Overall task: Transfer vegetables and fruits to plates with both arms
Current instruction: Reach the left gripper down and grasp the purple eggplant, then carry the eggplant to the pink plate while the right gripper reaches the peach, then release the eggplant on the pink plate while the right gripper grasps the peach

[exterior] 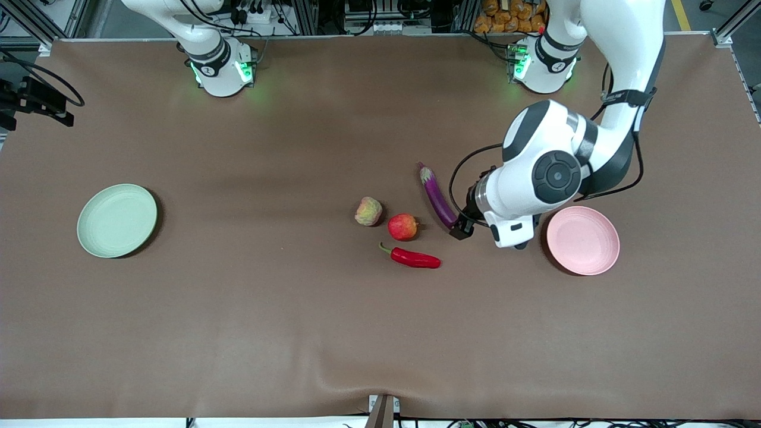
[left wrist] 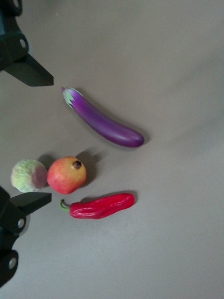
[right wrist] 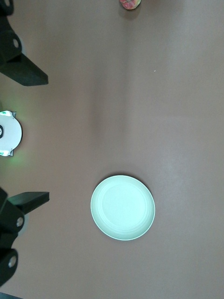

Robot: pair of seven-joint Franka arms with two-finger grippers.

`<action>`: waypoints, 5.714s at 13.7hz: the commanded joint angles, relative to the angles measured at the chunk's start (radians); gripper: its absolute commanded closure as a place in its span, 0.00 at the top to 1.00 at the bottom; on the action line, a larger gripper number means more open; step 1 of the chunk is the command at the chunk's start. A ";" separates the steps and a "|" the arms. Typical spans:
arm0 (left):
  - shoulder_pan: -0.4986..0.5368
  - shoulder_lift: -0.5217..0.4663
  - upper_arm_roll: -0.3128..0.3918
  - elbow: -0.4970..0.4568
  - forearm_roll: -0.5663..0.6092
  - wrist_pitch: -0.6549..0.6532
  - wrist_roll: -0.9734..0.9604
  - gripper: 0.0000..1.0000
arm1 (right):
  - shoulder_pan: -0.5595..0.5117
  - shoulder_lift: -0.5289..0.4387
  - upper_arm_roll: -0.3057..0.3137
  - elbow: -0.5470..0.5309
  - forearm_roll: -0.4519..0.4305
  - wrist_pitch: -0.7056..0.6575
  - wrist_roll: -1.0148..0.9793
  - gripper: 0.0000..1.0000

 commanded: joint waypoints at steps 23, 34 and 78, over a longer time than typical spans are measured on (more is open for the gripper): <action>-0.110 0.101 0.002 -0.493 0.207 0.768 -0.059 0.21 | -0.002 0.018 0.009 -0.003 0.003 -0.002 -0.009 1.00; 0.030 -0.103 -0.006 -0.240 0.293 0.020 0.439 0.00 | 0.122 0.245 0.012 -0.002 0.009 0.101 0.040 1.00; 0.429 0.112 -0.071 -0.125 0.367 0.291 1.132 1.00 | 0.422 0.462 -0.008 -0.090 0.195 0.171 0.876 0.00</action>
